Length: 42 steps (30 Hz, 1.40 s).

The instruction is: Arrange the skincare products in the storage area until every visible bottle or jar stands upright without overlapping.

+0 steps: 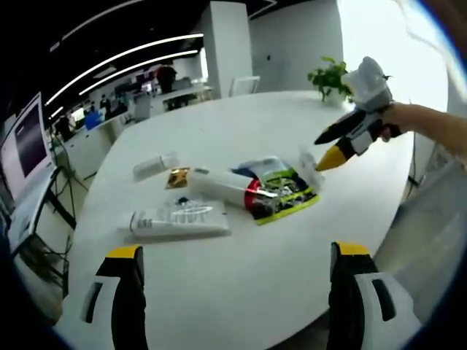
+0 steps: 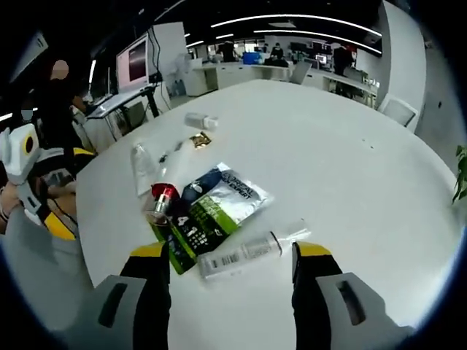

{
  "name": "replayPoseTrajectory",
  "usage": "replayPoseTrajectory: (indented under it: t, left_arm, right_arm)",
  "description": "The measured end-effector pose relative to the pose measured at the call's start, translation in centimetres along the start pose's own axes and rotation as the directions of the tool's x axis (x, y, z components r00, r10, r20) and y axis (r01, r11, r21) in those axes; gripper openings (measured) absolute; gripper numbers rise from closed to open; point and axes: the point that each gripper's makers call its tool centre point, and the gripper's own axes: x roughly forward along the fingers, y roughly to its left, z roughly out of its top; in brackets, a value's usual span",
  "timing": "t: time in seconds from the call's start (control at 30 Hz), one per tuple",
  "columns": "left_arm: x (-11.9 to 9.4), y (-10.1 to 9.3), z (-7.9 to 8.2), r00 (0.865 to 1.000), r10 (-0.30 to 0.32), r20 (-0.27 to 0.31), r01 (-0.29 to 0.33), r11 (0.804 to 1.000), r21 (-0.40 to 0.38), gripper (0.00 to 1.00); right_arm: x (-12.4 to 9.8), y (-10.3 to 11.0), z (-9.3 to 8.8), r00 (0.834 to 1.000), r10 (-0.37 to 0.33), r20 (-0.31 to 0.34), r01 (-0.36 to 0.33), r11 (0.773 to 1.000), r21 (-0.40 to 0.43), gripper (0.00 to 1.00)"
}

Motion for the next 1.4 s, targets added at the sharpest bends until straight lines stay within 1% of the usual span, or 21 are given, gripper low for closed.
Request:
replayPoseTrajectory:
  t: [0.17, 0.27, 0.4, 0.43, 0.5, 0.63, 0.77, 0.83, 0.97, 1.0, 1.2, 1.3, 1.4]
  left_arm:
    - [0.0, 0.1, 0.0, 1.0, 0.003, -0.001, -0.003, 1.0, -0.002, 0.99]
    - [0.0, 0.1, 0.0, 1.0, 0.002, -0.002, -0.002, 1.0, 0.001, 0.99]
    - [0.0, 0.2, 0.0, 1.0, 0.004, -0.001, -0.004, 1.0, -0.004, 0.99]
    - [0.0, 0.2, 0.0, 1.0, 0.005, -0.001, -0.005, 1.0, -0.006, 0.99]
    - [0.0, 0.2, 0.0, 1.0, 0.004, -0.002, -0.004, 1.0, -0.009, 0.99]
    - [0.0, 0.2, -0.1, 1.0, 0.004, -0.003, -0.004, 1.0, -0.01, 0.99]
    - [0.0, 0.1, -0.2, 1.0, 0.001, -0.006, -0.001, 1.0, -0.008, 0.99]
    - [0.0, 0.2, -0.1, 1.0, 0.003, -0.005, -0.003, 1.0, -0.01, 0.99]
    - [0.0, 0.3, -0.1, 1.0, 0.005, -0.003, -0.005, 1.0, -0.013, 0.99]
    - [0.0, 0.2, -0.1, 1.0, 0.005, -0.003, -0.005, 1.0, -0.013, 0.99]
    - [0.1, 0.2, -0.1, 1.0, 0.006, -0.004, -0.007, 1.0, -0.01, 0.99]
    - [0.1, 0.2, -0.1, 1.0, 0.004, -0.002, -0.004, 1.0, -0.007, 0.99]
    - [0.1, 0.2, 0.0, 1.0, 0.005, -0.001, -0.005, 1.0, -0.01, 0.99]
  right_arm:
    - [0.5, 0.8, 1.3, 1.0, 0.027, 0.01, -0.026, 0.999, -0.027, 0.66]
    - [1.0, 1.8, 2.1, 0.998, 0.057, 0.015, -0.056, 0.997, -0.052, 0.65]
    - [1.7, 3.4, 2.8, 0.996, 0.094, 0.009, -0.093, 0.993, -0.077, 0.63]
    - [1.9, 3.4, 2.9, 0.995, 0.098, 0.01, -0.097, 0.992, -0.08, 0.62]
    - [2.4, 4.1, 3.1, 0.993, 0.118, 0.007, -0.117, 0.989, -0.088, 0.61]
    - [3.2, 5.8, 3.2, 0.987, 0.16, -0.006, -0.16, 0.981, -0.107, 0.59]
    - [3.9, 7.3, 3.2, 0.982, 0.186, -0.026, -0.188, 0.974, -0.126, 0.57]
    - [4.7, 7.9, 3.3, 0.978, 0.203, -0.039, -0.207, 0.969, -0.134, 0.55]
    - [5.3, 8.9, 3.4, 0.974, 0.222, -0.048, -0.227, 0.965, -0.135, 0.53]
    - [5.5, 9.4, 3.5, 0.97, 0.239, -0.05, -0.243, 0.962, -0.126, 0.53]
    - [6.4, 10.4, 3.8, 0.967, 0.247, -0.059, -0.253, 0.956, -0.145, 0.49]
    - [6.8, 10.7, 3.5, 0.965, 0.248, -0.08, -0.258, 0.955, -0.148, 0.49]
    - [7.5, 11.0, 3.2, 0.96, 0.259, -0.107, -0.273, 0.951, -0.145, 0.46]
